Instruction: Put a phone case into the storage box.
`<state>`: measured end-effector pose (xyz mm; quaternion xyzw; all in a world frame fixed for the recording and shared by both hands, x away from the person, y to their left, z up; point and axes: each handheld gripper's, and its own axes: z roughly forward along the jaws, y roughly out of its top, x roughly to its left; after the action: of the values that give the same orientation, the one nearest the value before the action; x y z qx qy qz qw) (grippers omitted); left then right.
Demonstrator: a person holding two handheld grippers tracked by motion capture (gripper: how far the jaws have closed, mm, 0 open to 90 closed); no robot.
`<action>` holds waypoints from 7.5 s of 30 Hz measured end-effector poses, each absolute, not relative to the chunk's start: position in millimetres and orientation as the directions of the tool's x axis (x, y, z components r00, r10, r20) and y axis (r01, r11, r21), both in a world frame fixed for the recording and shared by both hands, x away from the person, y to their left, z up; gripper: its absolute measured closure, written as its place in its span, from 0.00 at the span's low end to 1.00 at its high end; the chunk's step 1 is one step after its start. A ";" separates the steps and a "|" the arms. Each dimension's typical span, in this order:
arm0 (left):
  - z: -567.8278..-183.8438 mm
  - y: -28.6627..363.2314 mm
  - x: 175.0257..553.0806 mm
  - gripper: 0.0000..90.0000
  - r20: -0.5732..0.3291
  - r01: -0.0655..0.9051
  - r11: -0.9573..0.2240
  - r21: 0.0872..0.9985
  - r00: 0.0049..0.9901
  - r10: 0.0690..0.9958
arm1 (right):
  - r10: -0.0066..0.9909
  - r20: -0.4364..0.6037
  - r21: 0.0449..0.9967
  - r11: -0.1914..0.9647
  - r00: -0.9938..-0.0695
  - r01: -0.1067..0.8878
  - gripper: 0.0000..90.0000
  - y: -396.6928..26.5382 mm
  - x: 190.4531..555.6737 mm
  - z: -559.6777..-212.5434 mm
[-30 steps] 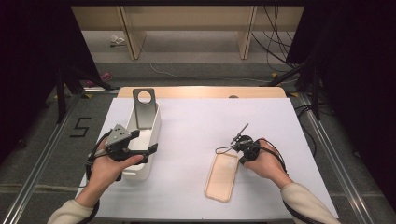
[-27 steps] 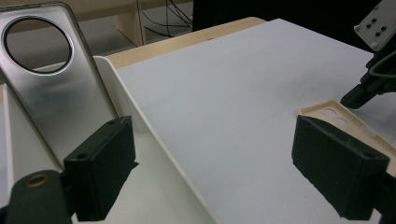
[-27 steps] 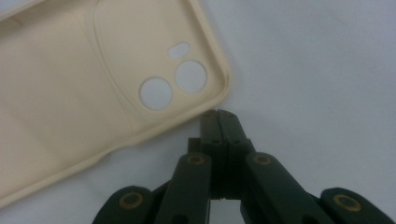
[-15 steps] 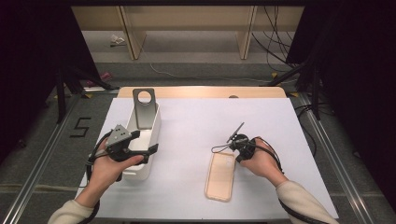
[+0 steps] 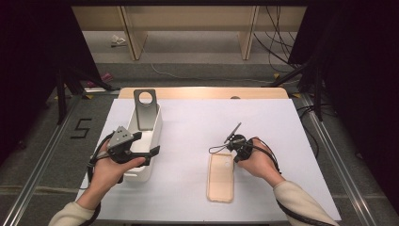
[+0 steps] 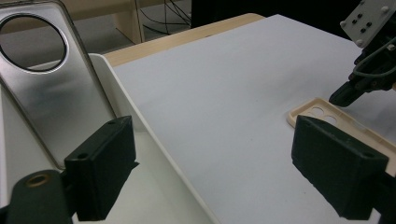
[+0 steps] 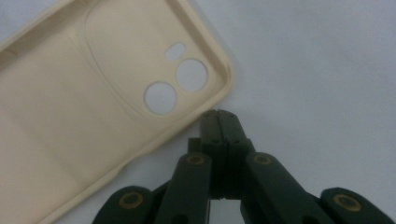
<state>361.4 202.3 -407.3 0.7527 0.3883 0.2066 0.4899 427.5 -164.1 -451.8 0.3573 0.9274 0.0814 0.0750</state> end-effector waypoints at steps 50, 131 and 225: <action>-413.5 192.1 356.9 0.15 -0.063 0.373 -0.242 0.896 0.645 0.762 | 0.770 0.037 0.693 0.440 -0.637 0.572 0.19 -253.9 368.2 -423.6; -441.8 6.2 308.5 0.30 0.200 0.006 -0.854 0.521 0.971 0.129 | 0.773 0.041 0.730 0.409 -0.633 0.547 0.19 -259.6 365.4 -421.0; -459.6 -38.9 298.9 0.92 0.177 -0.109 -0.947 0.301 0.983 -0.056 | 0.757 0.051 0.728 0.419 -0.651 0.543 0.19 -257.9 365.4 -421.6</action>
<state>298.9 -38.9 -459.6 0.9832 -0.0419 0.0835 0.1566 365.4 -257.9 -421.6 0.3919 0.8298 0.3702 0.1444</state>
